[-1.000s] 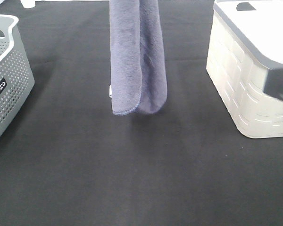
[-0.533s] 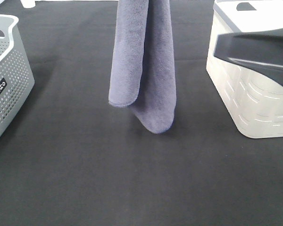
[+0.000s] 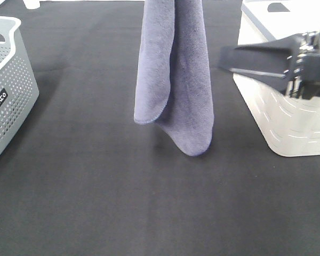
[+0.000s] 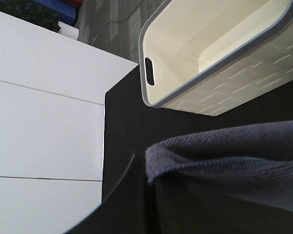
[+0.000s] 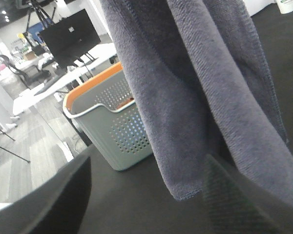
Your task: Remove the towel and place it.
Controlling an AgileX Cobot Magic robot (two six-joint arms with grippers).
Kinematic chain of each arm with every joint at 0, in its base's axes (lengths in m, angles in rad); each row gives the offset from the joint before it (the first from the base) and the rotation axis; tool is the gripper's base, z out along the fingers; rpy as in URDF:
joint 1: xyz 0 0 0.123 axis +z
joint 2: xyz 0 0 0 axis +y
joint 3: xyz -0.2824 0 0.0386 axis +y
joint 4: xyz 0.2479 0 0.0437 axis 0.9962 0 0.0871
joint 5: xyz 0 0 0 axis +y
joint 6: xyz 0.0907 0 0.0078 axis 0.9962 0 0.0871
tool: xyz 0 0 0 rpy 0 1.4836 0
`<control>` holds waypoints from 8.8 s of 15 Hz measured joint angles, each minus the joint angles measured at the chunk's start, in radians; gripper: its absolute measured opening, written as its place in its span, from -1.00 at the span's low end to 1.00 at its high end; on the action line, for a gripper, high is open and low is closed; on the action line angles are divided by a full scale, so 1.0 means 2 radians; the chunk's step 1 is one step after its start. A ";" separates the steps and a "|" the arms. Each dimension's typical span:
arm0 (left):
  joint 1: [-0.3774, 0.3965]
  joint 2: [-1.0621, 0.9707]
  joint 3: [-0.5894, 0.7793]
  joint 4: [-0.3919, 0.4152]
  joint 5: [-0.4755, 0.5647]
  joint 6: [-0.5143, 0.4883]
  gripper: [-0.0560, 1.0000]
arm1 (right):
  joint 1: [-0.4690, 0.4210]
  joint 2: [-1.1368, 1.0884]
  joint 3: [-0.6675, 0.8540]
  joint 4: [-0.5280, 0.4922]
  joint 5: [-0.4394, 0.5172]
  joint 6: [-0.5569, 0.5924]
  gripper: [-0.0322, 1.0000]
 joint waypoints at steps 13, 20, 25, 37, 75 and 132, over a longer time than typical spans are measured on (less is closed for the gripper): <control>0.000 0.014 0.000 -0.012 -0.013 0.015 -0.89 | 0.129 0.150 -0.134 -0.001 -0.111 -0.063 0.33; 0.000 0.014 0.000 -0.024 -0.013 0.015 -0.89 | 0.129 0.275 -0.190 -0.001 -0.109 -0.091 0.32; 0.000 0.014 0.000 -0.024 -0.013 0.015 -0.89 | 0.130 0.275 -0.191 -0.017 -0.061 -0.043 -0.18; 0.016 0.022 0.018 -0.021 -0.001 0.004 -0.89 | 0.130 0.110 -0.192 -0.344 -0.109 0.292 -0.83; 0.152 0.164 0.019 0.505 -0.240 -0.805 -0.89 | 0.130 0.376 -0.627 -0.687 -0.432 0.302 -0.93; 0.099 0.216 0.265 0.096 0.239 -0.530 0.09 | 0.130 0.282 -0.386 -0.706 0.100 0.697 0.26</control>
